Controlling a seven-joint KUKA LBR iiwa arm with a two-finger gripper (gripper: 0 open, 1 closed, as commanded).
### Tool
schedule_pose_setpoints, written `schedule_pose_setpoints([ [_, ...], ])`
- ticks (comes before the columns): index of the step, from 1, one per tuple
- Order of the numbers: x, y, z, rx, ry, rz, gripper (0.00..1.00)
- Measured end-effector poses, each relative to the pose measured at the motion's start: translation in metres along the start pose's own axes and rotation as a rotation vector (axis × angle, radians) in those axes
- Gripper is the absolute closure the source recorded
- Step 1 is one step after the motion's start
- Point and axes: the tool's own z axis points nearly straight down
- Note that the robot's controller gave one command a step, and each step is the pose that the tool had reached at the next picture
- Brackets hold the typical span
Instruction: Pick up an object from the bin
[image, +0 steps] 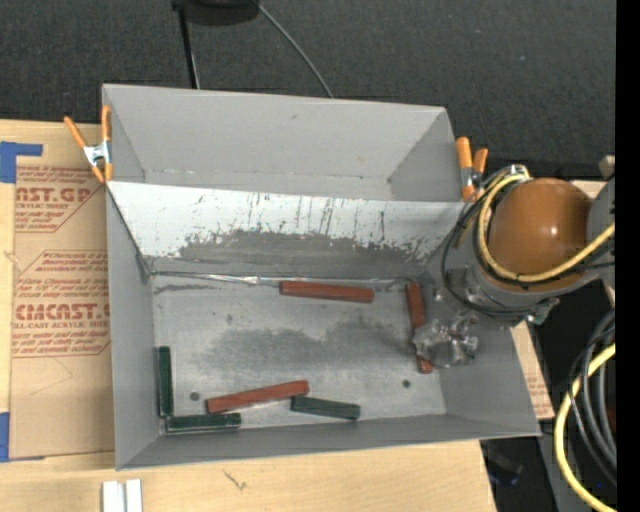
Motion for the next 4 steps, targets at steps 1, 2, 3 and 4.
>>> schedule_pose_setpoints([
  [1, -0.0060, 0.0015, -0.0005, -0.001, -0.012, 0.000, 0.00],
  [2, 0.0000, 0.0000, 0.0001, 0.000, 0.000, 0.000, 1.00],
  [3, -0.0056, 0.0012, -0.0005, -0.001, -0.011, 0.001, 0.00],
  [4, 0.0000, 0.0000, 0.0001, 0.000, 0.000, 0.000, 1.00],
])
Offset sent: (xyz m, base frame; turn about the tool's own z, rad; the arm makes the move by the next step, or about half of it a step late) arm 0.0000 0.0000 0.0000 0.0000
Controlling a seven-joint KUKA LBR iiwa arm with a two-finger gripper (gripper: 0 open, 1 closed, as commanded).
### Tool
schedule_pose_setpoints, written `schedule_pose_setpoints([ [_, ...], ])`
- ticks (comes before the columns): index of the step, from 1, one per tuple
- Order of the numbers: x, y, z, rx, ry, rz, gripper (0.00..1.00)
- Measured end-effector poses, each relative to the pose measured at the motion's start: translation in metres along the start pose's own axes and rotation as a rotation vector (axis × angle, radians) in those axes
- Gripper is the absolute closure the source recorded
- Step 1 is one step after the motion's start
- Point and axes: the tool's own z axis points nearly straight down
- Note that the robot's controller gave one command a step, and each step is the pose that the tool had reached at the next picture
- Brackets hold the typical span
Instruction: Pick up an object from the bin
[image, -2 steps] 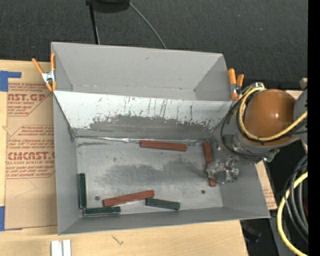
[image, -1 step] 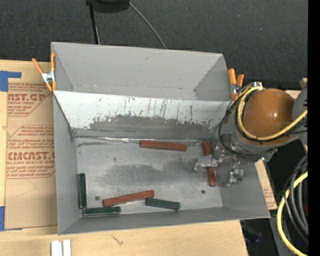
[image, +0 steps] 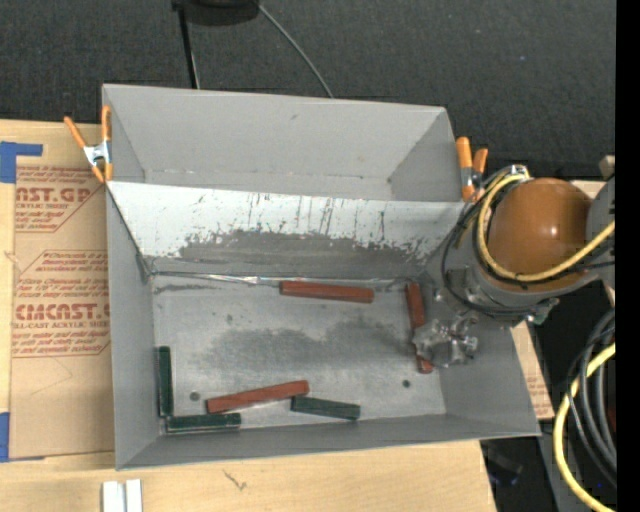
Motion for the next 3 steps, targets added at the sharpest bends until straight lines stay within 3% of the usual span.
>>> schedule_pose_setpoints([
  [1, 0.000, 0.000, 0.000, 0.000, 0.000, 0.000, 1.00],
  [2, -0.031, 0.042, 0.016, 0.000, 0.002, -0.248, 0.00],
  [3, -0.045, 0.059, 0.023, -0.005, 0.000, -0.339, 0.00],
])
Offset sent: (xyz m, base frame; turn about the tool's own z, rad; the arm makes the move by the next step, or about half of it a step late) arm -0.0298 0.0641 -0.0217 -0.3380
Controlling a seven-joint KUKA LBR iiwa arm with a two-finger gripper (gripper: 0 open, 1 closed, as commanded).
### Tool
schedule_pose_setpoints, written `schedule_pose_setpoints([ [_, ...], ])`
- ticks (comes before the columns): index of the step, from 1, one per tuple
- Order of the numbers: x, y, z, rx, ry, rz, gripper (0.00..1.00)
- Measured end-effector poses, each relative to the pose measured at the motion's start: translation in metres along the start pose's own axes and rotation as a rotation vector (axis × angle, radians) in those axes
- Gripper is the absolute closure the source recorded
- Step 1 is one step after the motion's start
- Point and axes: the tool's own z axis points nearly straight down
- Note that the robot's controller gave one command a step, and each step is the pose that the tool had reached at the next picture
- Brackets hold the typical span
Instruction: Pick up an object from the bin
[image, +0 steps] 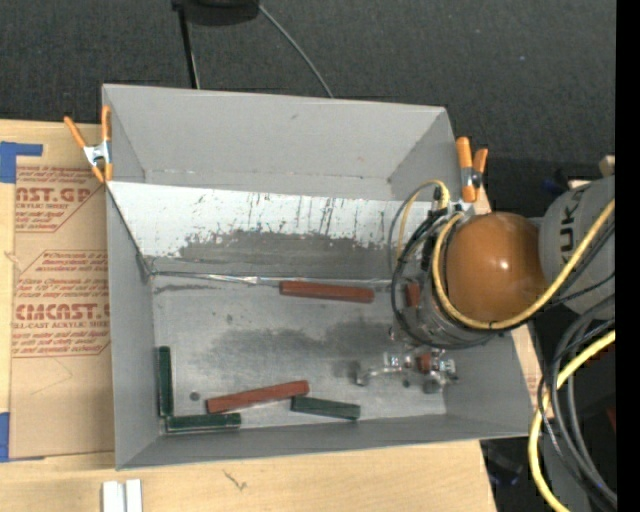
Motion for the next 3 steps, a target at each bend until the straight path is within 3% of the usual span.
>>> schedule_pose_setpoints([
  [1, 0.013, -0.034, -0.047, 0.000, 0.001, -0.079, 0.00],
  [2, -0.019, -0.032, -0.043, 0.013, 0.004, -0.178, 0.00],
  [3, 0.001, -0.051, -0.023, 0.003, -0.002, -0.389, 0.00],
])
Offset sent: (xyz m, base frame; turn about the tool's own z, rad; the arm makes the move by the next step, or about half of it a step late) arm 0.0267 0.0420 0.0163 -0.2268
